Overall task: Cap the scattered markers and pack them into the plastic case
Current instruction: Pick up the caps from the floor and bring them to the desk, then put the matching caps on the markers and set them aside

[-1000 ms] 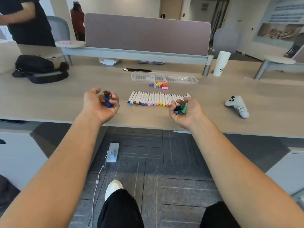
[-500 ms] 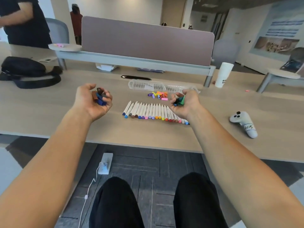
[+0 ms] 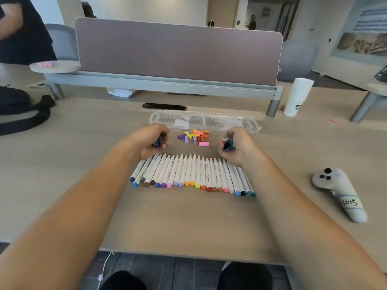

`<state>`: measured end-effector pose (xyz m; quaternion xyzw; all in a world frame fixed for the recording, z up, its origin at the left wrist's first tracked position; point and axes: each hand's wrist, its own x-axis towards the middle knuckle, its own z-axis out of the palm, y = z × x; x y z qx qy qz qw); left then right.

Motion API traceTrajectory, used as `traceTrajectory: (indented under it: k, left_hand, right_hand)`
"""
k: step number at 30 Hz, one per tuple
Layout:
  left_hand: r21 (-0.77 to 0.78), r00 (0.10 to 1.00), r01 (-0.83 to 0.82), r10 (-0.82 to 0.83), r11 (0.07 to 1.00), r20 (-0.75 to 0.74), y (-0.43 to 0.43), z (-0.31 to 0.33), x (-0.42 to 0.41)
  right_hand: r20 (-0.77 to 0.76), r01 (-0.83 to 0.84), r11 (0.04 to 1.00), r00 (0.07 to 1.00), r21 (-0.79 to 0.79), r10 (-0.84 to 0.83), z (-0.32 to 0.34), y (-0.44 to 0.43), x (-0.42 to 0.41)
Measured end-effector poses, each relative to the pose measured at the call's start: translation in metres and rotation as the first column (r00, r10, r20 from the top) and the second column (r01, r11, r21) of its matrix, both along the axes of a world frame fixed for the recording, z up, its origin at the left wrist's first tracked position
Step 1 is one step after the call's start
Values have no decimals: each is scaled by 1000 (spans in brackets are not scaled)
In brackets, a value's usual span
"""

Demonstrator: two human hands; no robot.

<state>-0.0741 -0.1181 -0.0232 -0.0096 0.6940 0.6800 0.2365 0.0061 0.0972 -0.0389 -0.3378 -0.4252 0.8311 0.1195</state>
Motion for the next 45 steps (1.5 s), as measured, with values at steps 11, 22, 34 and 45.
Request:
traceTrajectory:
  k: [11, 22, 34, 45]
  left_hand:
    - [-662, 858, -3, -338, 749, -386, 63, -22, -81]
    - [-666, 841, 100, -420, 739, -340, 29, -14, -62]
    - [-464, 799, 8, -285, 886, -529, -16, 8, 54]
    - [-14, 894, -130, 111, 991, -435, -52, 5, 156]
  right_hand:
    - [419, -425, 339, 903, 839, 95, -9, 29, -84]
    - [307, -315, 372, 948, 873, 82, -2, 45, -43]
    - [171, -244, 286, 951, 927, 258, 1, 26, 66]
    - [10, -58, 252, 983, 966, 185, -38, 26, 104]
